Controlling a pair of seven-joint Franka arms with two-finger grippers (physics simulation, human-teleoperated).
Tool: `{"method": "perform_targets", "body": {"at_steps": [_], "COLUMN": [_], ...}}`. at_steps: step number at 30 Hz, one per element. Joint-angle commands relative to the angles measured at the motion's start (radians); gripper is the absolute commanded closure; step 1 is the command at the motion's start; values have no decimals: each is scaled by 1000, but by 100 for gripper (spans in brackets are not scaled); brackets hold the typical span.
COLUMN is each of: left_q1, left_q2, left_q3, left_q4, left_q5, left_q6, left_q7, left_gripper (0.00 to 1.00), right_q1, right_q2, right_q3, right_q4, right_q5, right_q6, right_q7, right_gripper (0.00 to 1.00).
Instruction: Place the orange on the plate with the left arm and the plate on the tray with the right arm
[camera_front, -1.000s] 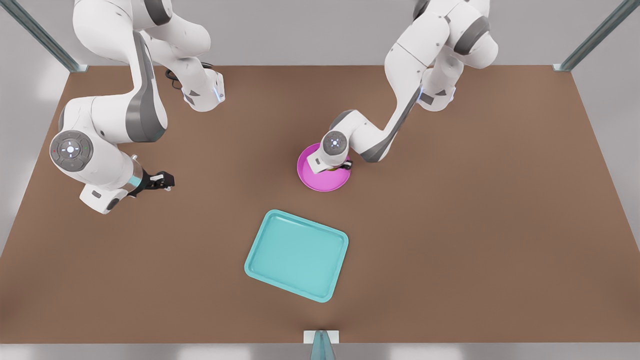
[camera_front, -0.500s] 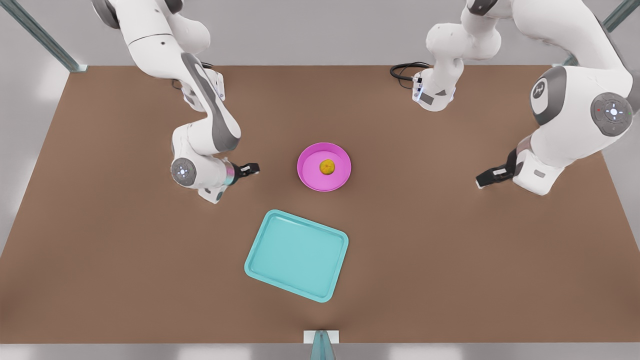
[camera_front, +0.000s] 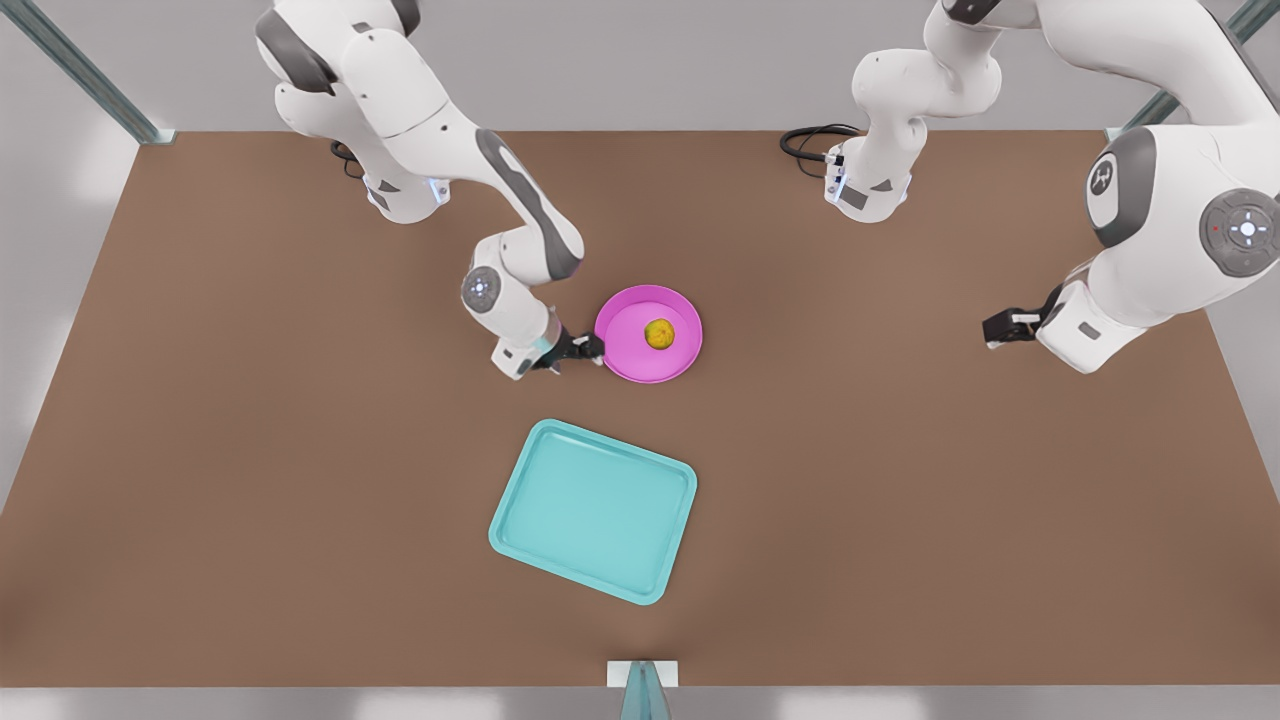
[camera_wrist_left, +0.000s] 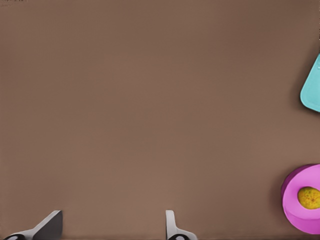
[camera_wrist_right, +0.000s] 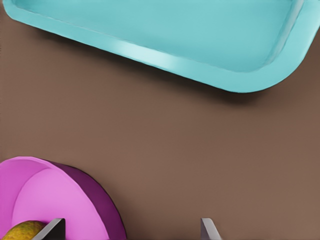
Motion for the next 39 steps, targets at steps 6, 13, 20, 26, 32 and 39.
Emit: {"method": "perform_targets", "body": {"at_steps": [6, 13, 20, 26, 32, 39], "left_q1": [1, 1, 1, 1, 1, -1], "left_q2": [-2, -3, -6, -5, -5, -8], "left_q3": [0, 2, 2, 2, 2, 2], "left_q4": [-3, -5, -5, -5, -5, -5], "left_q5": [1, 1, 1, 1, 1, 1], "left_q6": [-17, -17, -14, -14, -13, -16], "left_q7": [223, 227, 225, 225, 223, 222], "left_gripper": [0, 0, 0, 0, 0, 0], "right_q1": [57, 96, 126, 126, 125, 116], "right_q2": [-12, 9, 74, 72, 75, 91], "right_q3": [2, 2, 5, 5, 5, 5], "right_q4": [-34, -52, -34, -26, -23, -11], "right_q5": [11, 11, 11, 11, 11, 11], "right_q6": [101, 104, 125, 122, 118, 112], "right_q7": [75, 74, 74, 67, 57, 57], "right_gripper": [0, 0, 0, 16, 41, 72]}}
